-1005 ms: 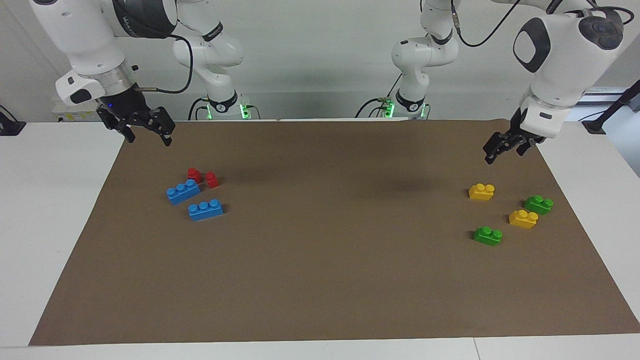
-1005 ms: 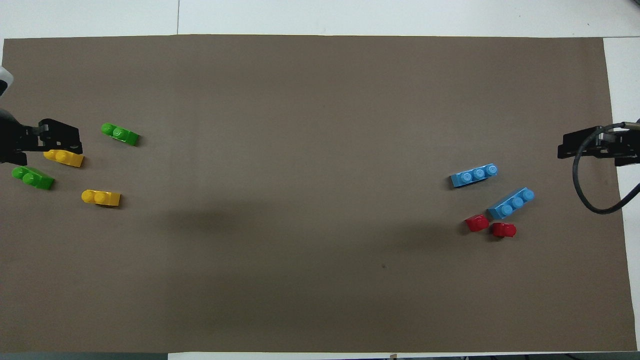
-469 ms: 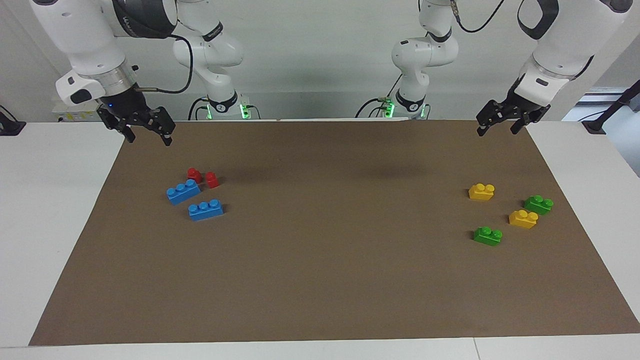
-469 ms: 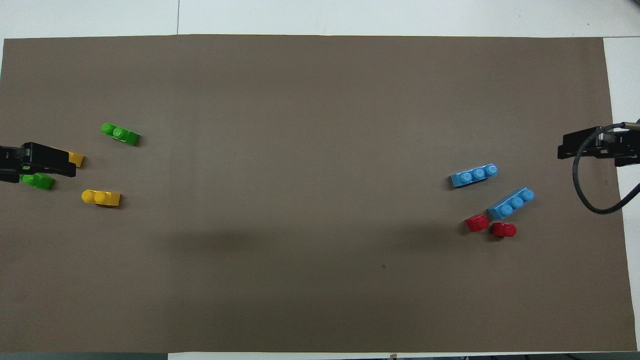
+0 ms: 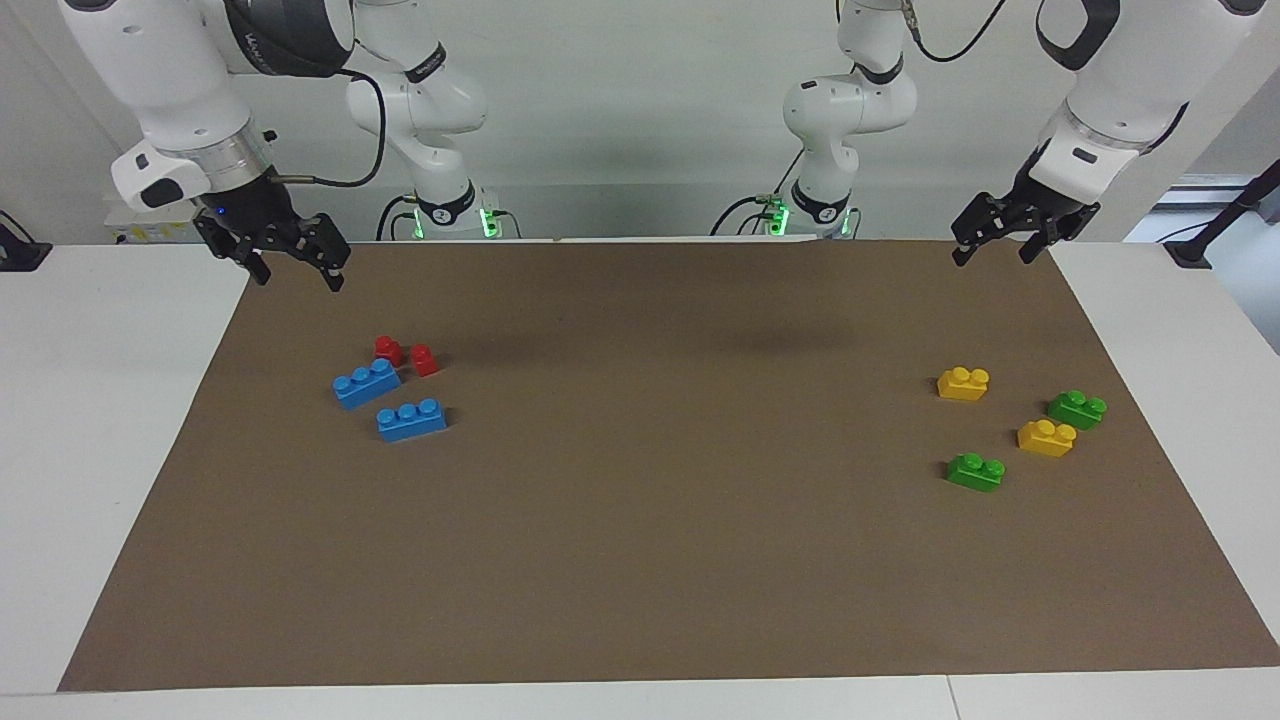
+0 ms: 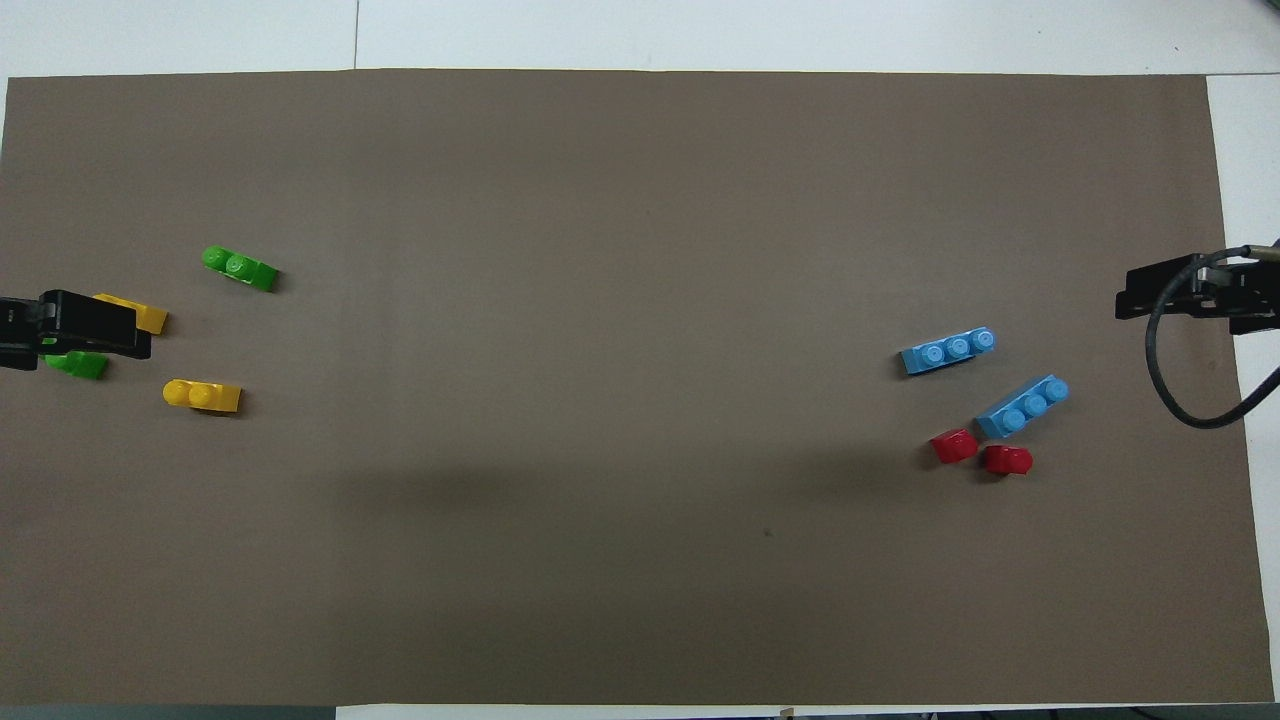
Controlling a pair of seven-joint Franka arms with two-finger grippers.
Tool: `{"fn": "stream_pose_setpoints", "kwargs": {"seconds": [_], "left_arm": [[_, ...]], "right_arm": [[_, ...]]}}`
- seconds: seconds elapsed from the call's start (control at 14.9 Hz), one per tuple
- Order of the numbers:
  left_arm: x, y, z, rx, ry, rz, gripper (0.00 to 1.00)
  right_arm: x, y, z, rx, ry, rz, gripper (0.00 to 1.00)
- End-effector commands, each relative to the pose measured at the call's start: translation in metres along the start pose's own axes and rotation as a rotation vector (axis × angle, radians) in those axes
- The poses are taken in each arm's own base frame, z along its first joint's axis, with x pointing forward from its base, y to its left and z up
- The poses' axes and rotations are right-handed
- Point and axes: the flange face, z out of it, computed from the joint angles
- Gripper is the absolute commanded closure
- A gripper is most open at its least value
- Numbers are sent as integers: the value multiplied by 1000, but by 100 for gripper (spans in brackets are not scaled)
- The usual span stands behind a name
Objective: Remove green block with left arm and hold with right
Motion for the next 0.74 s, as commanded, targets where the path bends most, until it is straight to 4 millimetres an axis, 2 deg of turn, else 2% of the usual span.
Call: {"fn": "stream_pose_setpoints", "kwargs": {"seconds": [0.0, 0.67], "left_arm": [[-9, -2, -2, -4, -3, 13, 0], [-9, -4, -3, 16, -2, 9, 0]], "right_arm": [[-3, 2, 0, 13, -16, 0, 0], [-2, 3, 0, 13, -14, 0, 0]]}}
